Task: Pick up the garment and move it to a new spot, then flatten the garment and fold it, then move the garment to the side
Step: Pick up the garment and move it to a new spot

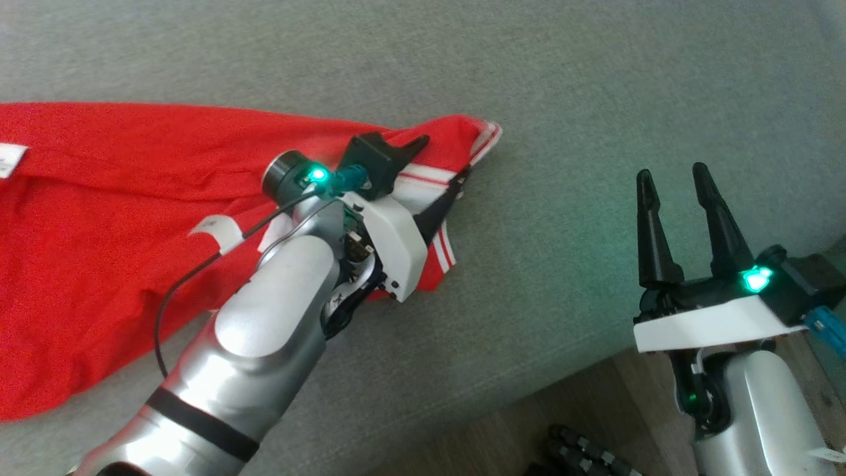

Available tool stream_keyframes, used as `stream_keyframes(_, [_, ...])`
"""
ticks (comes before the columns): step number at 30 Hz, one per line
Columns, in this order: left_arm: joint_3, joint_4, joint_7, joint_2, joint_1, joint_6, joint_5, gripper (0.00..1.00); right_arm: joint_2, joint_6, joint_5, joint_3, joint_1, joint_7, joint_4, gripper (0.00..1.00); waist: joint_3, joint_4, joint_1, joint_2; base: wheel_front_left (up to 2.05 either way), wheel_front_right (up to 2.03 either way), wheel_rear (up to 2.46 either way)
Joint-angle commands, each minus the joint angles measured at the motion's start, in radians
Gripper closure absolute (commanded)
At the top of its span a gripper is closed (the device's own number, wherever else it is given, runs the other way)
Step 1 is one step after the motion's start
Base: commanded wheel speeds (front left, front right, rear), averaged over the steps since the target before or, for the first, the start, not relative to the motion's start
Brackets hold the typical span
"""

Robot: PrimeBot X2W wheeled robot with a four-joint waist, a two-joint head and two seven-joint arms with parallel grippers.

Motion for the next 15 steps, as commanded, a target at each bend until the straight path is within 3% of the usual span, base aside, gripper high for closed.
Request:
stream_keyframes(1, [0.013,-0.026,-0.020,-0.003,-0.041,-0.004,0.001,0.00,-0.004,-0.001,0.005,0.014,-0.022,-0.011,-0.024,0.00,-0.017,0.020,0.0000,0.0000,0.00,0.00,0.00])
stream_keyframes(8, [0.017,-0.088,-0.111,0.009,-0.002,0.014,-0.014,0.00,-0.004,-0.001,-0.037,-0.017,-0.018,0.015,-0.025,0.00,-0.091,0.121,0.0000,0.0000,0.00,0.00,0.00])
stream_keyframes(15, [0.117,-0.182,-0.196,0.078,0.082,0.113,-0.044,0.00,-0.004,-0.001,-0.081,-0.042,-0.005,0.067,-0.052,0.00,-0.156,0.238,0.0000,0.0000,0.00,0.00,0.00])
